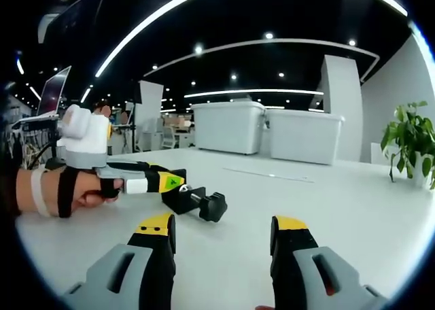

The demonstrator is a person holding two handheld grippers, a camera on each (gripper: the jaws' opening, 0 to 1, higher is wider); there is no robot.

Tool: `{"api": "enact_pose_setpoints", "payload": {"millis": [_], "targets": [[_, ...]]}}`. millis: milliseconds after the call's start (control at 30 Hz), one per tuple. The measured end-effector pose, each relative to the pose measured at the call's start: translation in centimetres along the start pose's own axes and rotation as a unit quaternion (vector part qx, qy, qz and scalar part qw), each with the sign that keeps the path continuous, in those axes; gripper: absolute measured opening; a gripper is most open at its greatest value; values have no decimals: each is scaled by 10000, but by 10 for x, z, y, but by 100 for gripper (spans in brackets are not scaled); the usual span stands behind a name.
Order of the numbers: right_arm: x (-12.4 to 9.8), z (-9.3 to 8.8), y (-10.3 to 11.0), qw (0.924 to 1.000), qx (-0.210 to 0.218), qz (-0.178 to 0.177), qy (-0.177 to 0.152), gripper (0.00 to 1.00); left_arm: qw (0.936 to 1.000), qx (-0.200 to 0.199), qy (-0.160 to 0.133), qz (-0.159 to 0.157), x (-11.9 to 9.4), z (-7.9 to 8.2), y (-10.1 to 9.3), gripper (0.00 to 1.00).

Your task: Clamp the fixed fixture on the desktop, loosen the retaining clip, secure it to the edge of the desk, and tighten the retaining clip.

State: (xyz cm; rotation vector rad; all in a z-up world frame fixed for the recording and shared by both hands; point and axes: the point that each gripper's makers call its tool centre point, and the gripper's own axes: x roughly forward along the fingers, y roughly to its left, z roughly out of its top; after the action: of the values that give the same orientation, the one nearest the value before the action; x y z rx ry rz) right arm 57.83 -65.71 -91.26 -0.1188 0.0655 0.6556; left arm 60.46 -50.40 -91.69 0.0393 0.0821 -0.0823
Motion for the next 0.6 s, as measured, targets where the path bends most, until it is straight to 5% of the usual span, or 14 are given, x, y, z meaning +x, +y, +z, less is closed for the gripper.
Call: {"api": "enact_pose_setpoints", "payload": {"millis": [400,600], "targets": [[1,-2,0,10000,-17,-9,50,53,9999,-48,65,-66,9,-2,0,29],[0,-2,0,10000,-2,-11,48,53,9996,45,54,-264,7,-1,-8,19]]}}
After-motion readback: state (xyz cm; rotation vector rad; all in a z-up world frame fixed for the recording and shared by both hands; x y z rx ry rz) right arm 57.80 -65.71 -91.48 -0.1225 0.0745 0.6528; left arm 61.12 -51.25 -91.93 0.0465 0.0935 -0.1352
